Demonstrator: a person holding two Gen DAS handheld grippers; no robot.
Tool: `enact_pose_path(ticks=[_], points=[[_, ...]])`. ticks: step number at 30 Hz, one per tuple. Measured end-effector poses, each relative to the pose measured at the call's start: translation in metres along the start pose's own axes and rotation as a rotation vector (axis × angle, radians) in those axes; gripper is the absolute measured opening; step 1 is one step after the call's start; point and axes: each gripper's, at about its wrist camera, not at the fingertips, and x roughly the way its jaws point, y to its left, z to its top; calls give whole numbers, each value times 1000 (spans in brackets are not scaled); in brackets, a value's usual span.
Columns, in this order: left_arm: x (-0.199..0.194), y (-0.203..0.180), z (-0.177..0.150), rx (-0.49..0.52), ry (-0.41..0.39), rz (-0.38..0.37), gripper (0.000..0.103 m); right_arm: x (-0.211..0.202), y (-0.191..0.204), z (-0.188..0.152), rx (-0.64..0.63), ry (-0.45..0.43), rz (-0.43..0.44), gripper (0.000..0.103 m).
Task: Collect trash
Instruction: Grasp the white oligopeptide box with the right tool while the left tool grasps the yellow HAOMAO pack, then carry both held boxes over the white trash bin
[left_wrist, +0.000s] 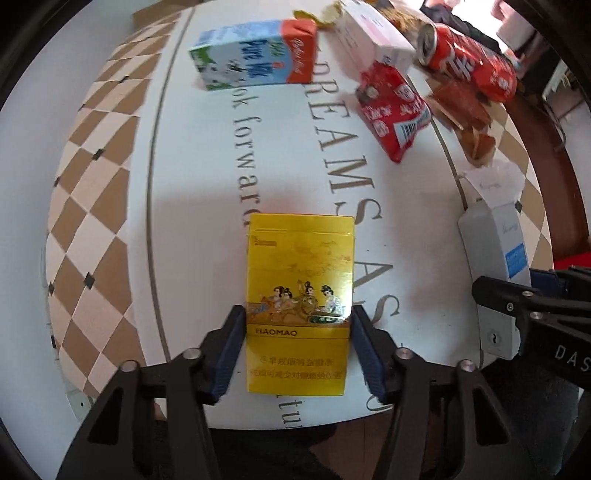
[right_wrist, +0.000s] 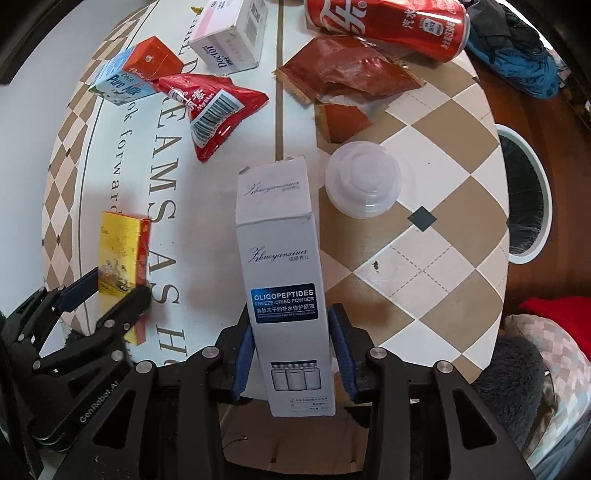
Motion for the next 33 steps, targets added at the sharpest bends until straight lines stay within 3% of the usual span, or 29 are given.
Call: enact_pose_path(ticks=[4, 9, 13, 17, 20, 26, 33], points=[[-11, 13, -19, -39, -36, 20, 52, -8, 1, -11, -14, -39, -32, 39], [-61, 39, -70, -86, -128, 18, 52, -35, -5, -26, -32, -117, -15, 39], [-102, 39, -93, -86, -226, 30, 52, -68, -14, -44, -26, -201, 26, 39], [-152, 24, -101, -59, -303, -14, 52, -108, -37, -46, 16, -280, 72, 39], [-182, 1, -95, -19, -359, -24, 52, -140, -67, -48, 62, -351, 92, 38], [-222, -65, -67, 94, -419, -76, 52, -192, -163, -61, 202, -454, 128, 39], [-201, -184, 11, 244, -379, -165, 52, -190, -286, -48, 357, -454, 114, 39]])
